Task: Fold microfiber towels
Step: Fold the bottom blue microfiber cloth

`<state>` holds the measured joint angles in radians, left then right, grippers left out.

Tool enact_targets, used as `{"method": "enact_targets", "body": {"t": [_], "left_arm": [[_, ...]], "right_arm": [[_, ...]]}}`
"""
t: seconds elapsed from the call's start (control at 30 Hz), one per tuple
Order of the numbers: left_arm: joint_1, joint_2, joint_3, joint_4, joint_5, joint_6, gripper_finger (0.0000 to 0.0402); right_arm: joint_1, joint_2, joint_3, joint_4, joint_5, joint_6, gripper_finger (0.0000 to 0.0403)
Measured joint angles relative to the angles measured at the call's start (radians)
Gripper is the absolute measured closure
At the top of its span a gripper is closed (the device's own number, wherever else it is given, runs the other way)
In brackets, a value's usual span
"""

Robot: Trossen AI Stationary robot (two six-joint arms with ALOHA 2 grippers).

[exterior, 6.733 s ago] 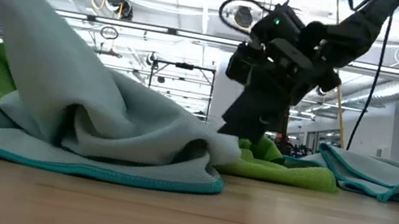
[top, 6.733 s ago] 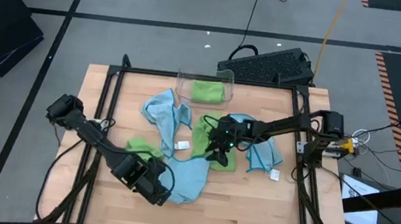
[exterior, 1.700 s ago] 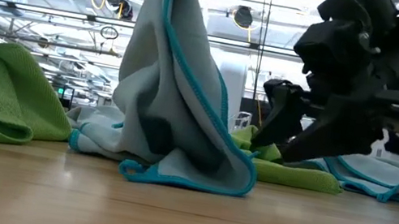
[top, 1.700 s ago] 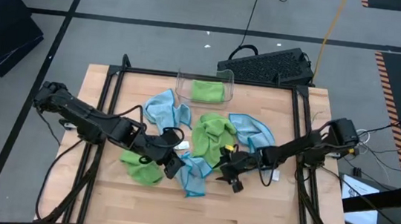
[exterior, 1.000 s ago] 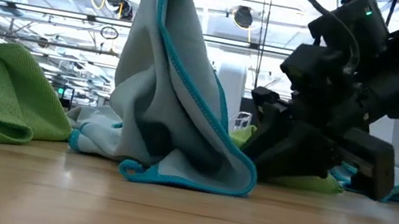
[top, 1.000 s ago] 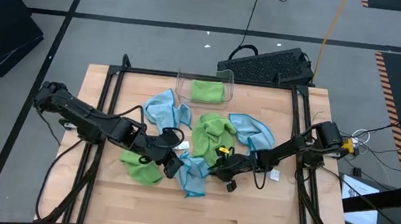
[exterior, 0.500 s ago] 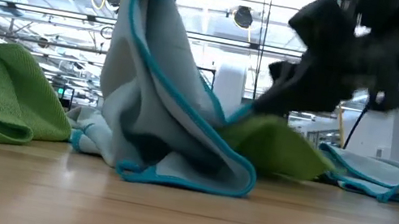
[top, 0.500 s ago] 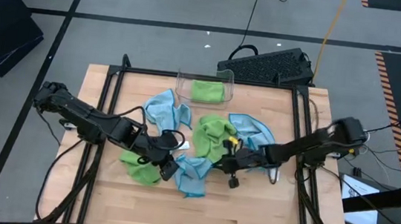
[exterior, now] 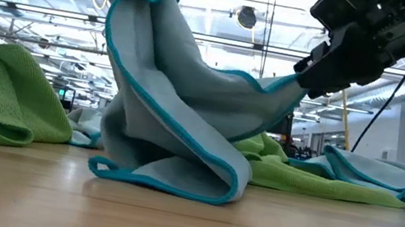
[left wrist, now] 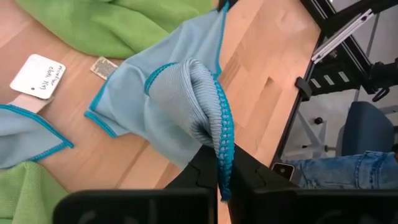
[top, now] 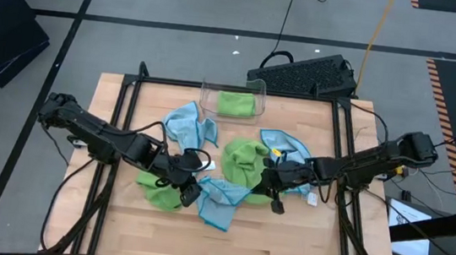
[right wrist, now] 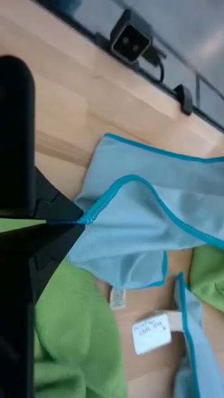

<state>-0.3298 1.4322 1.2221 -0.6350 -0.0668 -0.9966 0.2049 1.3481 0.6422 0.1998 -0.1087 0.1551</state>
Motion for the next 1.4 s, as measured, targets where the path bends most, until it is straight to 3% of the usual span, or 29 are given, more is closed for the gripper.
{"method": "enact_targets", "body": {"t": [0.23,0.47,0.63,0.8,1.0,1.23,1.4], "left_arm": [[-0.011,0.000,0.000,0.000,-0.006,-0.011,0.0388],[-0.022,-0.006,0.001,0.111,0.085,-0.049,0.0385],[-0.030,0.000,0.001,0.117,0.033,-0.026,0.0352],[-0.030,0.003,0.001,0.110,-0.011,0.028,0.0358],[-0.030,0.003,0.001,0.109,-0.039,0.064,0.0394],[-0.030,0.003,0.001,0.111,-0.047,0.060,0.0349],[-0.030,0.003,0.001,0.113,-0.059,0.075,0.0367]], "right_arm": [[-0.015,-0.043,-0.001,-0.004,-0.024,0.096,0.0401],[-0.036,-0.268,0.001,-0.097,-0.049,0.308,0.0402],[-0.035,-0.388,0.001,-0.267,-0.049,0.363,0.0402],[-0.035,-0.467,0.000,-0.403,-0.049,0.387,0.0402],[-0.035,-0.518,0.000,-0.486,-0.053,0.388,0.0402],[-0.035,-0.577,0.000,-0.550,-0.053,0.448,0.0403],[-0.035,-0.611,0.000,-0.550,-0.053,0.490,0.0403]]}}
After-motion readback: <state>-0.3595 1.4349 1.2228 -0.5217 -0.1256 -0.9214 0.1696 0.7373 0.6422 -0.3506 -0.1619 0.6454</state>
